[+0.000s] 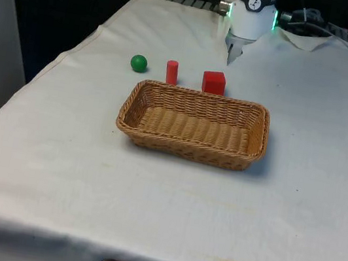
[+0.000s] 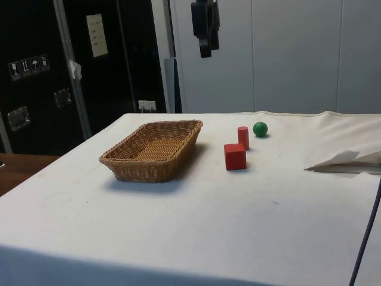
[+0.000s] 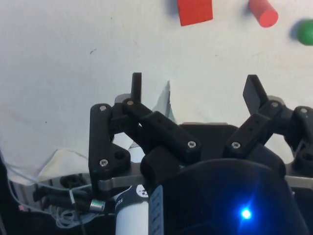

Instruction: Pick up the object to the left of the cylinder and place it into the basket.

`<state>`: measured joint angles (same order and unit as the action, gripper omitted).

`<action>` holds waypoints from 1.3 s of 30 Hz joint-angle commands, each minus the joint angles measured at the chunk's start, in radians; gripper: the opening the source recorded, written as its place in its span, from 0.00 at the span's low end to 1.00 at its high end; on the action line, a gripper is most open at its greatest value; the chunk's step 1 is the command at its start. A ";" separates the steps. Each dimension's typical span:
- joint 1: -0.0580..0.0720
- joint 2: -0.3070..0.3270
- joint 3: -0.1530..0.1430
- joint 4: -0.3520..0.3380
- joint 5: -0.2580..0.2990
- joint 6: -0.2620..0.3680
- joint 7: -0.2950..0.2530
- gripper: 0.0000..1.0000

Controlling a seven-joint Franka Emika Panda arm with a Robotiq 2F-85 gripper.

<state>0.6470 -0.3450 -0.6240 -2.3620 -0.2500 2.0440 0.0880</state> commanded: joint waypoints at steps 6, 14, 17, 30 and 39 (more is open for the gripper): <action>-0.013 -0.031 0.010 -0.056 -0.059 0.062 0.036 1.00; -0.017 -0.052 0.009 -0.110 -0.114 0.114 0.066 1.00; -0.015 -0.051 0.011 -0.139 -0.128 0.149 0.074 1.00; -0.020 0.021 -0.002 -0.216 -0.131 0.302 0.039 1.00; -0.027 0.103 -0.034 -0.237 -0.120 0.398 -0.037 1.00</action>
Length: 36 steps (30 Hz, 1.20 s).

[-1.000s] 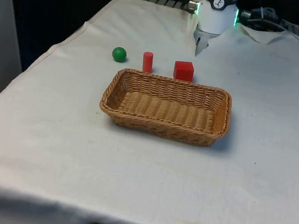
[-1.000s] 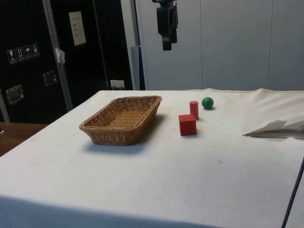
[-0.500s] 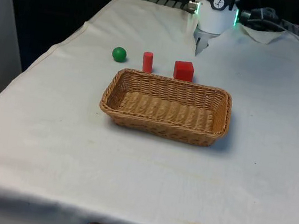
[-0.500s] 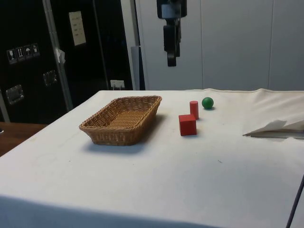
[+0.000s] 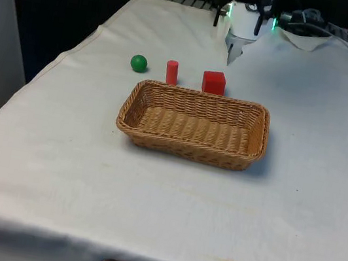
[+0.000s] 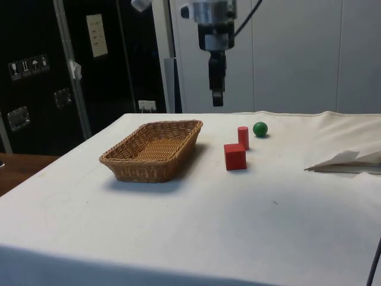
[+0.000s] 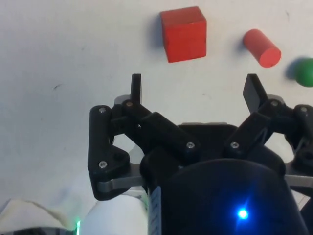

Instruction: Pick up the object to the left of the cylinder and place it into the basket.

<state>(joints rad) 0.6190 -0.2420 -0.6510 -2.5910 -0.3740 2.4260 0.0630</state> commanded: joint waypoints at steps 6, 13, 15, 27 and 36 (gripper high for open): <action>-0.003 0.057 -0.041 -0.019 0.011 0.076 -0.071 1.00; -0.009 0.115 -0.071 -0.030 0.026 0.136 -0.132 1.00; -0.012 0.144 -0.084 -0.037 0.035 0.170 -0.162 1.00; -0.019 0.232 -0.111 -0.084 0.097 0.313 -0.274 1.00; -0.012 0.235 -0.085 -0.124 0.157 0.364 -0.297 1.00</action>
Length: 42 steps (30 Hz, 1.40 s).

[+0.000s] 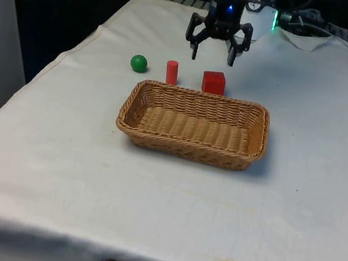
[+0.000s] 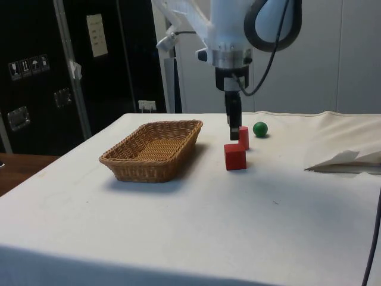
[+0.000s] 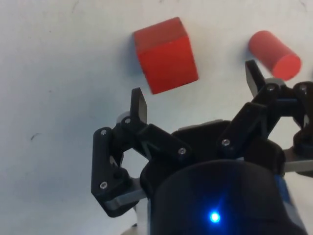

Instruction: Pick up the object to the left of the cylinder and place it into the basket.

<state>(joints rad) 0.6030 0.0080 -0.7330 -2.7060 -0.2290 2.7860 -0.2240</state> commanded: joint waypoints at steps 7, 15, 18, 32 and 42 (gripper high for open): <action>0.002 -0.009 0.018 -0.054 0.033 0.064 -0.012 1.00; -0.001 0.033 0.015 -0.073 0.016 0.131 -0.001 1.00; -0.009 0.053 0.018 -0.092 0.033 0.197 -0.017 1.00; -0.013 0.151 0.044 -0.085 0.026 0.307 0.024 1.00; -0.025 0.197 0.072 -0.067 0.029 0.318 0.057 1.00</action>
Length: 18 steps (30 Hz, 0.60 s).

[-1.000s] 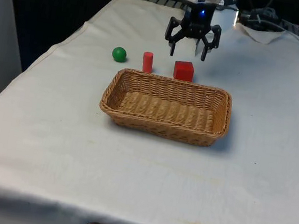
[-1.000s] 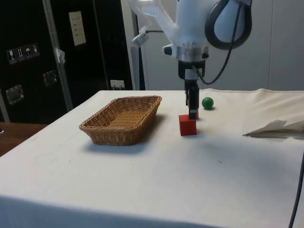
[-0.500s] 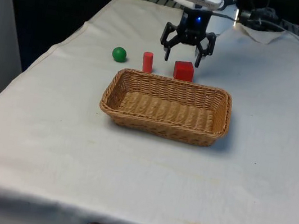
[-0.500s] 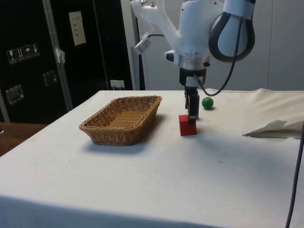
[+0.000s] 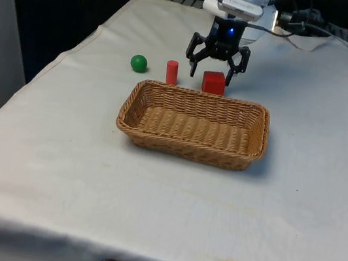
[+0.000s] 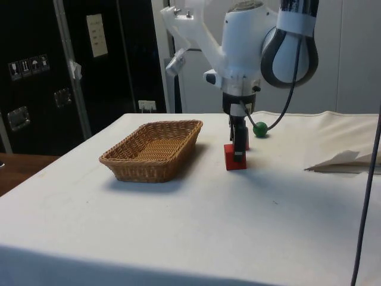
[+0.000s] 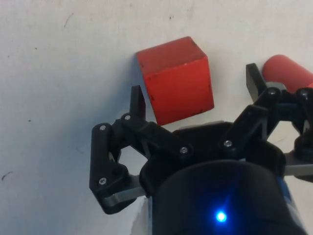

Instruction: Pick up the object to the left of the cylinder and place it into the basket.

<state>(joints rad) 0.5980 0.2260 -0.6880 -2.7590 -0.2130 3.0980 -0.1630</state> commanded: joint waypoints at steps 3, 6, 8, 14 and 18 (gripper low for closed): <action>-0.026 -0.026 0.033 -0.018 0.013 0.002 0.005 1.00; -0.030 -0.031 0.035 -0.022 0.014 -0.002 0.009 1.00; -0.030 -0.035 0.035 -0.024 0.014 -0.005 0.013 1.00; -0.021 -0.024 0.022 -0.016 0.008 -0.006 0.020 1.00; -0.007 0.004 0.003 0.000 0.001 0.000 0.027 1.00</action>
<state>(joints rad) 0.5910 0.2300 -0.6850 -2.7590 -0.2120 3.0980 -0.1360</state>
